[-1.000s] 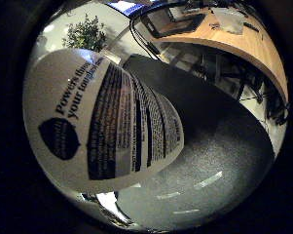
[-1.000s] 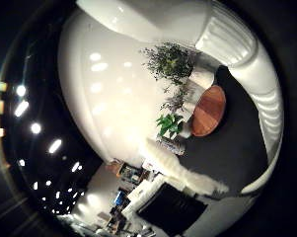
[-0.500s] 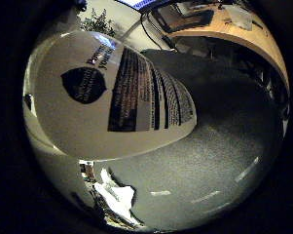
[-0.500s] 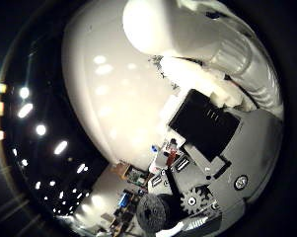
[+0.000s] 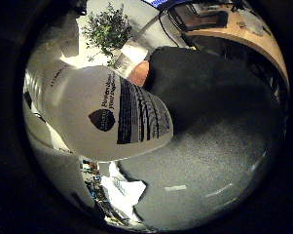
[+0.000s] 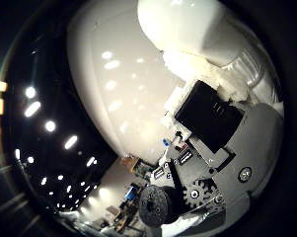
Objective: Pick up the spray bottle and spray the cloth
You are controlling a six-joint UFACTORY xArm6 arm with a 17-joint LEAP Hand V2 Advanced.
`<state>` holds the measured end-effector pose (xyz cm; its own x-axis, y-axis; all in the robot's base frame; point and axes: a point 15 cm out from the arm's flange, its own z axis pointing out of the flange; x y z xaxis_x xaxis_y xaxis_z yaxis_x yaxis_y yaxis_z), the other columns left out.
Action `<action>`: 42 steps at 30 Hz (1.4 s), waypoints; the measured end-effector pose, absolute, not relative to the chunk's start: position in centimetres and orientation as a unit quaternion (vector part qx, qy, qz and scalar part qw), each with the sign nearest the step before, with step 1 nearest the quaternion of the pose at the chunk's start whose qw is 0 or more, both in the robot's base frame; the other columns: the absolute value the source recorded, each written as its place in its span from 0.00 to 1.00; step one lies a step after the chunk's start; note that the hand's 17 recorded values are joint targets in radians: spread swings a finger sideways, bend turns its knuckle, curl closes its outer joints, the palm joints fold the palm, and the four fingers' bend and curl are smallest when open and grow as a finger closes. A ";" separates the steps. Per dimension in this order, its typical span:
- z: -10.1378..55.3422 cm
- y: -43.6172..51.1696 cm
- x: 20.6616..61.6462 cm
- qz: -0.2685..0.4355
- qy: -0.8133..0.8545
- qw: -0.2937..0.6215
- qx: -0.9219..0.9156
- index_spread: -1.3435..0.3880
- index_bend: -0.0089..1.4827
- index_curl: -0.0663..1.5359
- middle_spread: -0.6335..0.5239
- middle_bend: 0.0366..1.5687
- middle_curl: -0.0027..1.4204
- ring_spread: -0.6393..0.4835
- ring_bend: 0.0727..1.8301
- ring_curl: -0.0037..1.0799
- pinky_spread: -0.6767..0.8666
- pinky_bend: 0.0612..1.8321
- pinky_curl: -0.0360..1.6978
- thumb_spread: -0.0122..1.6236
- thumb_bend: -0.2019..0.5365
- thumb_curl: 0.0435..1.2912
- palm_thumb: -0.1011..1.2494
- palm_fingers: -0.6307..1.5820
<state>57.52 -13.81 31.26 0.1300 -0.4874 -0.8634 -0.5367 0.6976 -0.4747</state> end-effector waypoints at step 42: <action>47.3 5.0 31.5 0.198 0.536 0.399 -0.717 0.63 0.78 0.43 0.40 0.83 0.45 0.39 0.76 0.52 0.24 0.68 0.39 0.63 0.26 0.79 0.86 0.85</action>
